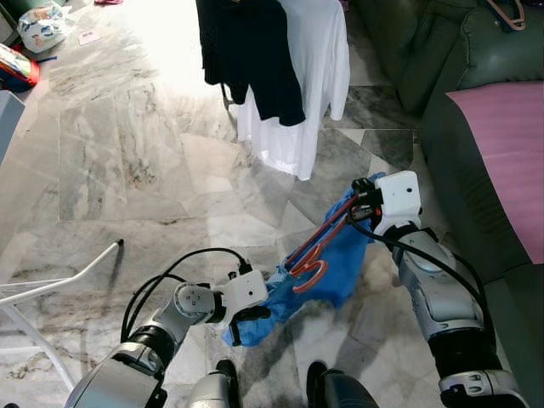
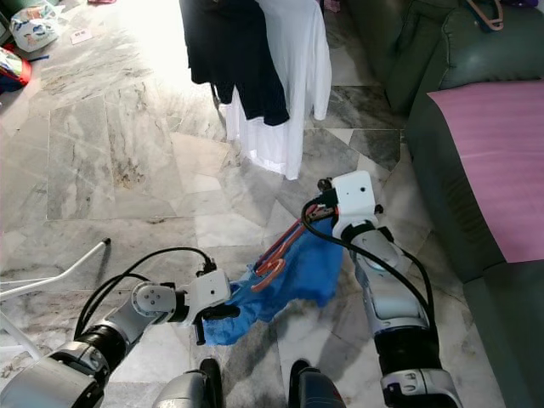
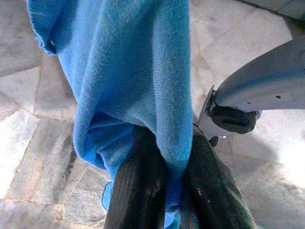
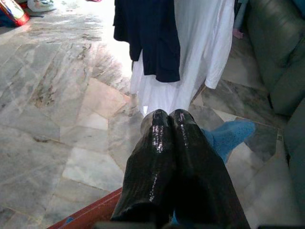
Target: Hang hanger
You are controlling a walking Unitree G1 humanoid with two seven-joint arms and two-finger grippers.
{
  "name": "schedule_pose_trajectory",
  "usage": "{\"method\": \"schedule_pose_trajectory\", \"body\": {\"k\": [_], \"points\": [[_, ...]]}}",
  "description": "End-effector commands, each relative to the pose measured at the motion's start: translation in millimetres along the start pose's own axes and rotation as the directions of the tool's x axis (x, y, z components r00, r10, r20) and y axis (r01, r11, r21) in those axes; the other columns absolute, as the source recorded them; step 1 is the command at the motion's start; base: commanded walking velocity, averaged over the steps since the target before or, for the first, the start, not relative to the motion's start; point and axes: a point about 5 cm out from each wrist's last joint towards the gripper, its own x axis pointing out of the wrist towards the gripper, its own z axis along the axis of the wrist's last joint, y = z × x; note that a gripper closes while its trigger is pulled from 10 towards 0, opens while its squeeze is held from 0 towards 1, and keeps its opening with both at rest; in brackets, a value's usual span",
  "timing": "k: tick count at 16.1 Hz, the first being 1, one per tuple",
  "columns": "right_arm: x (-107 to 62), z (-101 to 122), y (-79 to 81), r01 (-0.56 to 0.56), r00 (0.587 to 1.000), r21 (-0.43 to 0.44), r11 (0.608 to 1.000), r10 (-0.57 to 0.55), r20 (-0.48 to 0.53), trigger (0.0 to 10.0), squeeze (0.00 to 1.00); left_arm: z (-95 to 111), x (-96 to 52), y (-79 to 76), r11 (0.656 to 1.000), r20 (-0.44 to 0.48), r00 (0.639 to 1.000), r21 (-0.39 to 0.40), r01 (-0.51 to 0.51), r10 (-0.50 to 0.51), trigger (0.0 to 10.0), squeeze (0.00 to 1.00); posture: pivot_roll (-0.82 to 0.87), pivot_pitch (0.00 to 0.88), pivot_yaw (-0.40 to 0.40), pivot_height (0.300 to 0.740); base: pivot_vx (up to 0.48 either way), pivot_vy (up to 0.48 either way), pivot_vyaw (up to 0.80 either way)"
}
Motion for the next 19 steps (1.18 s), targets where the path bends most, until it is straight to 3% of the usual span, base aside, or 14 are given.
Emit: {"method": "schedule_pose_trajectory", "body": {"k": [1, 7, 10, 11, 12, 13, 19], "points": [[-3.2, -1, 1.5, 0.000, 1.000, 0.010, 1.000, 0.000, -0.006, 0.0, 0.00, 1, -0.1, 0.0, 1.000, 0.015, 1.000, 0.008, -0.007, 0.007, 10.0, 0.00, -0.05, 0.280, 0.087, 0.740, 0.000, 0.000, 0.00], [-12.9, 9, 23.5, -0.094, 0.995, 0.049, 0.994, 0.092, 0.036, 0.0, 0.00, 1, 1.2, 1.4, 0.999, -0.007, 0.999, 0.003, -0.032, 0.032, 10.0, 0.00, -0.05, 0.277, 0.089, 0.740, 0.000, 0.000, 0.00], [-23.3, 7, 24.5, -0.110, 0.994, 0.007, 0.994, 0.110, 0.017, 0.0, 0.00, 1, 2.2, 0.5, 0.999, -0.001, 0.999, -0.001, -0.032, 0.032, 10.0, 0.00, -0.06, 0.278, 0.088, 0.740, 0.000, 0.000, 0.00], [-24.5, 6, 17.2, -0.060, 0.998, -0.029, 0.998, 0.060, 0.008, 3.2, 0.00, 1, 2.4, 0.4, 0.999, 0.000, 0.999, -0.002, -0.033, 0.033, 10.0, 0.00, -0.06, 0.279, 0.089, 0.740, 0.000, 0.000, 0.00], [-24.6, 7, 14.6, -0.041, 0.999, -0.031, 0.999, 0.041, 0.008, 7.9, 0.09, 2, 2.6, 0.3, 0.999, 0.000, 0.999, -0.002, -0.033, 0.033, 10.0, 0.00, -0.06, 0.280, 0.090, 0.740, 0.000, 0.000, 0.00], [-22.9, 8, 4.1, 0.040, 0.999, -0.038, 0.998, -0.039, 0.007, 10.0, 1.00, 2, 2.9, 0.4, 0.999, -0.001, 0.999, -0.001, -0.033, 0.033, 10.0, 0.00, -0.06, 0.279, 0.090, 0.740, 0.000, 0.000, 0.00], [-11.5, 12, -10.8, 0.160, 0.987, -0.017, 0.987, -0.161, -0.025, 10.0, 1.00, 4, 4.0, 0.2, 1.000, 0.008, 1.000, 0.004, -0.027, 0.027, 10.0, 0.00, -0.06, 0.281, 0.089, 0.740, 0.000, 0.000, 0.00]]}}
